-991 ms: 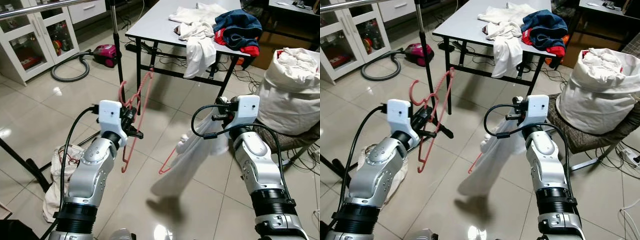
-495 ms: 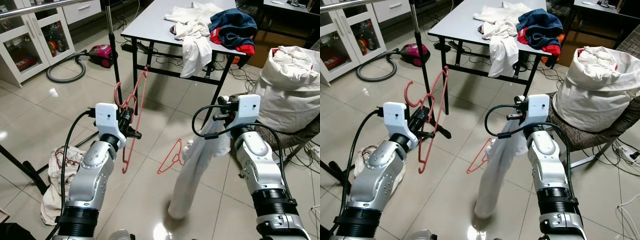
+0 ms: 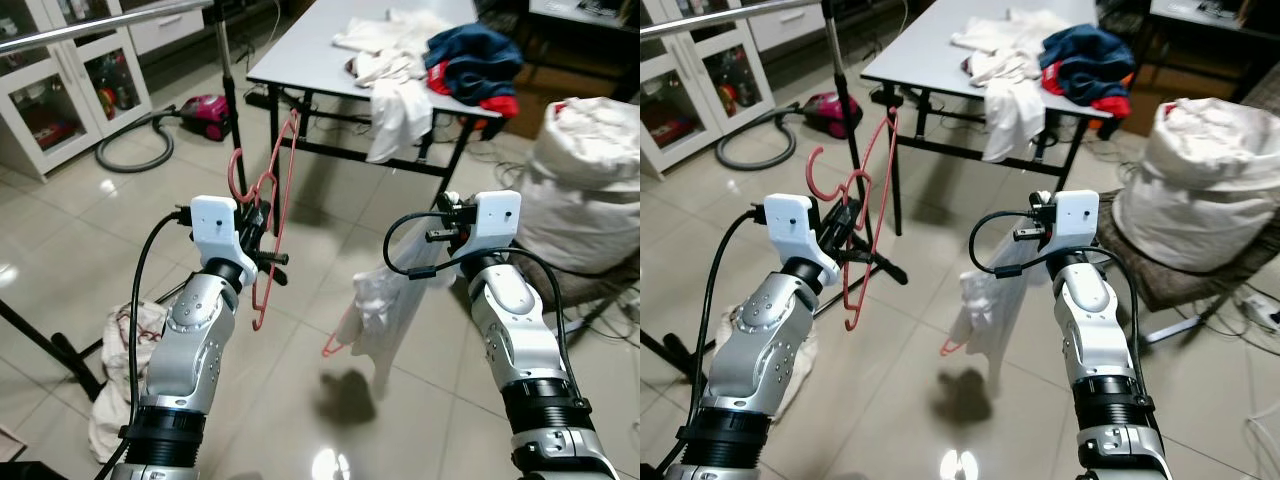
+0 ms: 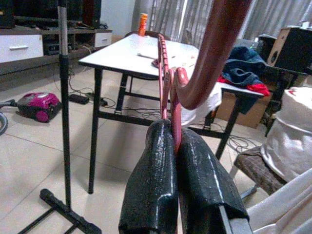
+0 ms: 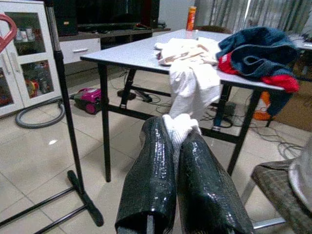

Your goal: Hang hanger

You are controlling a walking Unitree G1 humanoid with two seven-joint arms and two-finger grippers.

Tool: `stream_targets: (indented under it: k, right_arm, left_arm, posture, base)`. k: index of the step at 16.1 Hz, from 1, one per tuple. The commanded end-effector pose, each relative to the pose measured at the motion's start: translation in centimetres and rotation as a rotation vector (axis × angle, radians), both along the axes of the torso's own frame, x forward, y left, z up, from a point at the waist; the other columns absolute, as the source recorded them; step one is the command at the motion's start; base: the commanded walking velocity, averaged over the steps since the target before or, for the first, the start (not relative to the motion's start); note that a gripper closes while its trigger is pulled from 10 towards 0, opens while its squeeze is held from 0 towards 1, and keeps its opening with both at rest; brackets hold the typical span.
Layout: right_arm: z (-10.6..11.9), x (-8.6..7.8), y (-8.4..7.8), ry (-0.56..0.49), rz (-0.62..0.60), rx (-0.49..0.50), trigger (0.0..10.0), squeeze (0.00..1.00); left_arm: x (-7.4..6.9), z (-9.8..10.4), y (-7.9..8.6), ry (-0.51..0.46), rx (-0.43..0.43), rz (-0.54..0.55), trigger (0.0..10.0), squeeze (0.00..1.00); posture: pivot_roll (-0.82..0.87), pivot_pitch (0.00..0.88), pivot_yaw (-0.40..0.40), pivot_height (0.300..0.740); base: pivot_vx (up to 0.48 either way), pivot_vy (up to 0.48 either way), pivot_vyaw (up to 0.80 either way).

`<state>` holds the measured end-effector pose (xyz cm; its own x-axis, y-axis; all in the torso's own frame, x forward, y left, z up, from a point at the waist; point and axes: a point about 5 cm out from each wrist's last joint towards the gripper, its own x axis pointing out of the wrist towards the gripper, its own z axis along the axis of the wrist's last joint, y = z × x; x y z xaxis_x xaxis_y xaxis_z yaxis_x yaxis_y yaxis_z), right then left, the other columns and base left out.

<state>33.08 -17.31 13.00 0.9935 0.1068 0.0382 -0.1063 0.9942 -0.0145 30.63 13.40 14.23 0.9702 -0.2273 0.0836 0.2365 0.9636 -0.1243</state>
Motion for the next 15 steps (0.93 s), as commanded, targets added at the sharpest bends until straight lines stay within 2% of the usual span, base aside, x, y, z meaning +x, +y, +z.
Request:
stream_targets:
  k: [1,4,13,14,15]
  right_arm:
    - [0.6,0.3,0.0,-0.036,-0.001,-0.013,10.0,0.00]
    - [0.2,0.2,0.0,-0.023,-0.001,-0.017,10.0,0.00]
    - [-0.7,0.0,0.3,0.007,0.009,-0.013,10.0,0.00]
    - [-0.9,0.0,0.4,0.015,0.010,-0.014,10.0,0.00]
    - [-1.1,-0.1,0.5,0.021,0.012,-0.015,10.0,0.00]
  left_arm:
    - [0.3,0.3,-0.1,-0.015,0.010,0.012,10.0,0.00]
    - [0.4,0.2,-0.5,-0.015,0.022,0.002,10.0,0.00]
    - [0.4,-0.2,-1.3,-0.014,0.058,-0.034,10.0,0.00]
    - [0.4,-0.6,-1.4,0.008,0.081,-0.041,10.0,0.00]
    - [0.4,-1.0,-1.5,0.034,0.062,-0.026,10.0,0.00]
  posture:
    - [0.02,0.000,-0.007,0.740]
    - [0.02,0.000,-0.007,0.740]
    - [0.01,0.000,0.003,0.740]
    - [0.02,0.000,0.002,0.740]
    - [0.02,0.000,0.003,0.740]
  base:
    - [0.375,0.300,0.00]
    - [0.372,0.303,0.00]
    - [0.461,0.000,0.00]
    - [0.000,0.000,0.00]
    - [0.000,0.000,0.00]
